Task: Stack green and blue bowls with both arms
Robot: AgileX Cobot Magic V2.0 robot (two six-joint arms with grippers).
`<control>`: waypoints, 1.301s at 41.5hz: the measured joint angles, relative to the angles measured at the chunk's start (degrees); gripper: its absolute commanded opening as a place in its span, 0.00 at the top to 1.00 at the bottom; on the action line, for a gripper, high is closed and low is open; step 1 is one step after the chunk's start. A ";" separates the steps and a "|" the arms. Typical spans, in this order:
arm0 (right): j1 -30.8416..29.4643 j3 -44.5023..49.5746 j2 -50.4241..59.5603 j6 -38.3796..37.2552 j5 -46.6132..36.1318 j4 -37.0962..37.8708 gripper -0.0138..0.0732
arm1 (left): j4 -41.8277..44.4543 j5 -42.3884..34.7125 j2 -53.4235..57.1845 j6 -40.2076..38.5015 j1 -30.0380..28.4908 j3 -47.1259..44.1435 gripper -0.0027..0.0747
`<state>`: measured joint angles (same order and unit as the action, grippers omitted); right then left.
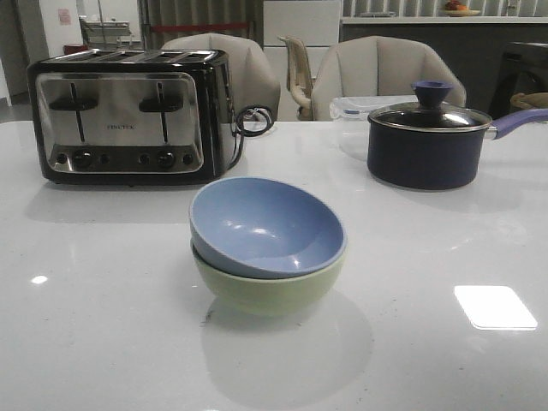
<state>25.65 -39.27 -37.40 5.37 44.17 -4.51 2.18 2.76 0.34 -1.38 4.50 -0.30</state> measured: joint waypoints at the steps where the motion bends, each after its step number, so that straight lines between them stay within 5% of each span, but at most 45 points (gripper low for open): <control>1: 0.00 0.00 0.00 0.00 0.00 0.00 0.80 | 0.00 0.00 0.00 0.00 0.00 0.00 0.84; 27: -0.53 1.26 1.69 0.00 -0.69 0.00 0.80 | 0.00 0.00 0.00 0.00 0.00 0.00 0.84; 43: -23.35 29.17 29.54 -0.10 -23.60 0.03 0.80 | 0.00 0.00 0.00 0.00 0.00 0.00 0.84; 54: -26.08 40.73 37.96 -0.10 -33.86 -0.08 0.80 | 0.00 0.00 0.00 0.00 0.00 0.00 0.84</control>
<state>-0.43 1.46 0.56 5.27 10.30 -4.59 2.18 2.76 0.34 -1.38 4.50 -0.30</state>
